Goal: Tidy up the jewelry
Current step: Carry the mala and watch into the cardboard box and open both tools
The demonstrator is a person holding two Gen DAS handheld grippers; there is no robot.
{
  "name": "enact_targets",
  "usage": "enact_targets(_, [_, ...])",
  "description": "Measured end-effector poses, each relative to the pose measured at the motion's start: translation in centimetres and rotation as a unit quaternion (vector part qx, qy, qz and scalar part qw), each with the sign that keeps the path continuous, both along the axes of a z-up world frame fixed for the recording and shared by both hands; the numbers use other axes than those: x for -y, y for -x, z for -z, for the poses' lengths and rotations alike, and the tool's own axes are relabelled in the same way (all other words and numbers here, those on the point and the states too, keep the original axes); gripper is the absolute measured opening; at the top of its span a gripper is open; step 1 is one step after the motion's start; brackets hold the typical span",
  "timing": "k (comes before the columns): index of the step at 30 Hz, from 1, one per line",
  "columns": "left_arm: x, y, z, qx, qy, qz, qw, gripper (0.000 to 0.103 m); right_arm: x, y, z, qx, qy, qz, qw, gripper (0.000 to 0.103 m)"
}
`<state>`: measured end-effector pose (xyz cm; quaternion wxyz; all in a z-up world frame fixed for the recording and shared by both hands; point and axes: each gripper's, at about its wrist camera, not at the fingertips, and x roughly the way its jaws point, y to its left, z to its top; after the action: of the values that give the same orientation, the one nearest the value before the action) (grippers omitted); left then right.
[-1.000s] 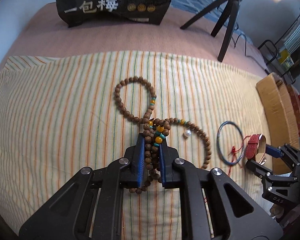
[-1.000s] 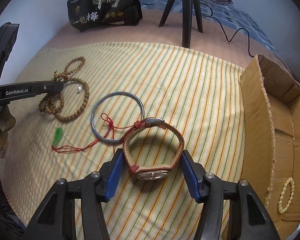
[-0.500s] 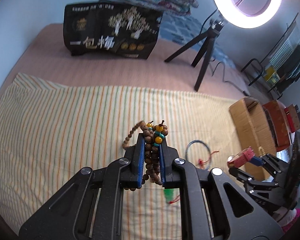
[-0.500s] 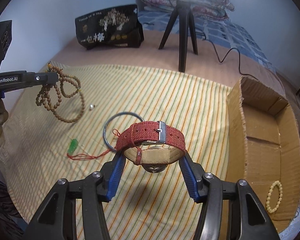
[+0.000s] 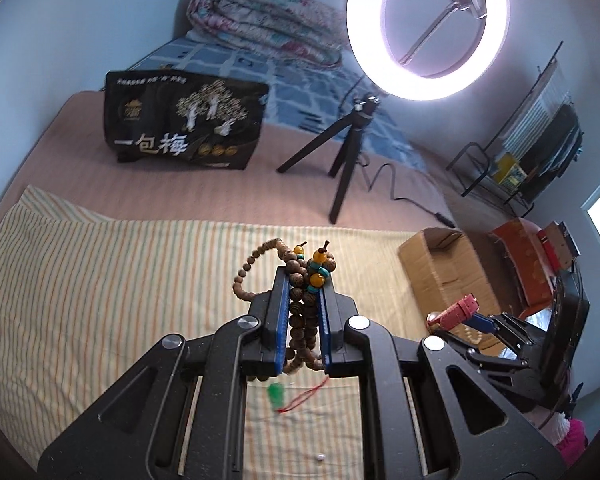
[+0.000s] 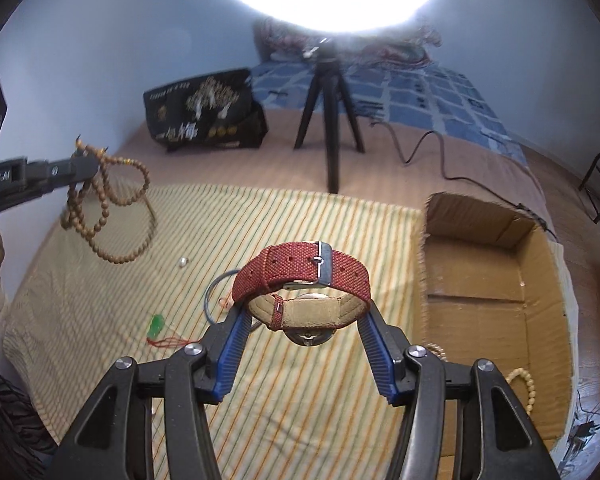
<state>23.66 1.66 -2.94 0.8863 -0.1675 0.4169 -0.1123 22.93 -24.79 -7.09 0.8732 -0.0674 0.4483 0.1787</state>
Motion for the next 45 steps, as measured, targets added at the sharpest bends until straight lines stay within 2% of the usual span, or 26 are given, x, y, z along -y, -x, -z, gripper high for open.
enact_targets(5, [2.1,0.4,-1.2,0.015,0.009,0.02,0.9996,0.011,2.7,-0.4,-1.5,0.014,-0.014,0.029,0.999,0.057])
enact_targets(12, [6.1,0.8,-2.5,0.031,0.005,0.063,0.9975,0.011,6.4,-1.0,-2.1,0.021,-0.022,0.072,0.997,0.057])
enact_targets(26, [15.1,0.2,-6.5,0.065,0.027,0.142,0.9874,0.011,14.7,-1.4,-2.5,0.024,-0.019,0.147,0.989,0.057])
enact_targets(34, [19.6,-1.6,-6.9,0.063,0.045,0.166,0.983,0.011,17.3,-1.6,-1.8,0.015,-0.013,0.165,0.986,0.057])
enact_targets(45, [25.0,-4.6,-4.9,0.05,0.038,0.182,0.9813,0.011,18.7,-1.7,-0.3,-0.008,-0.008,0.172,0.985,0.057])
